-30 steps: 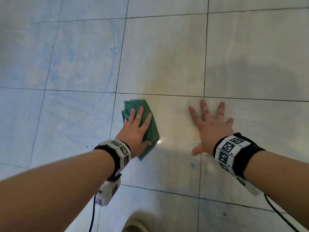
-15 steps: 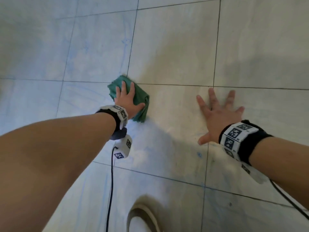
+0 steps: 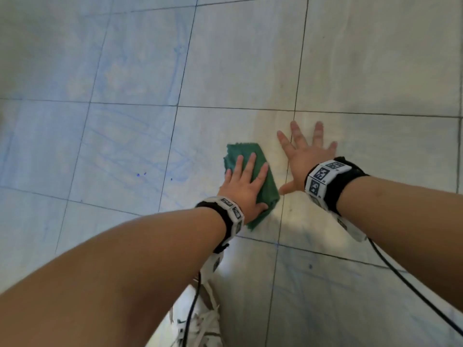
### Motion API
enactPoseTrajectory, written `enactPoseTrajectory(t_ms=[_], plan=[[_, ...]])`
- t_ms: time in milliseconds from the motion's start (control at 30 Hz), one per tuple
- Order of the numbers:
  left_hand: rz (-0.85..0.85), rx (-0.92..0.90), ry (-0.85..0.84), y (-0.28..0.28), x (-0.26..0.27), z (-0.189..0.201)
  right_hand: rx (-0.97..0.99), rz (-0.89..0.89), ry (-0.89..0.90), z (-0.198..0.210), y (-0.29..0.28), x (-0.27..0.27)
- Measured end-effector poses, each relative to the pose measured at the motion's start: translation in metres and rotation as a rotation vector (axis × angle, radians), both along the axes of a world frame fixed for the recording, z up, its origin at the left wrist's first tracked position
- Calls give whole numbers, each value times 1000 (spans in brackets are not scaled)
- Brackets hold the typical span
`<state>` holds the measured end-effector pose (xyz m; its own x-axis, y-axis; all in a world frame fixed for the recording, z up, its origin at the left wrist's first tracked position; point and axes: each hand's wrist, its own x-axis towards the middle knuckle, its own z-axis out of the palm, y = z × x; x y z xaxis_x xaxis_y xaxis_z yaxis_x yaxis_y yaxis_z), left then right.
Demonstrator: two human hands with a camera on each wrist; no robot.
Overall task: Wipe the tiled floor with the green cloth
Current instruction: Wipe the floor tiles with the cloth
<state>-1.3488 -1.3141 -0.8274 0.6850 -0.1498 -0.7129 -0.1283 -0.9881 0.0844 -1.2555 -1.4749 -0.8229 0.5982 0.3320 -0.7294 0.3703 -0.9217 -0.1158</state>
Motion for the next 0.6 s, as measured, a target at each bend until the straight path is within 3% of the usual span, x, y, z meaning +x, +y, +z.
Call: enactPoseTrajectory(t_ms=[133,233,400,500,600], plan=[[-45,-35,-5,-51,-10,-3,-11,120,-20,3,-35,5],[-99,-63,-4,-84,-19,-3,-51,101,-27,8,-63,10],[-86,-91,-4,-95,-22,-1,-78,122,-41,9,-69,12],[28,-48,-6,-72,-15,3,-80,131,-41,11,-71,7],[277,39,11,-30,-11,10,-50,161,-48,13,-71,1]])
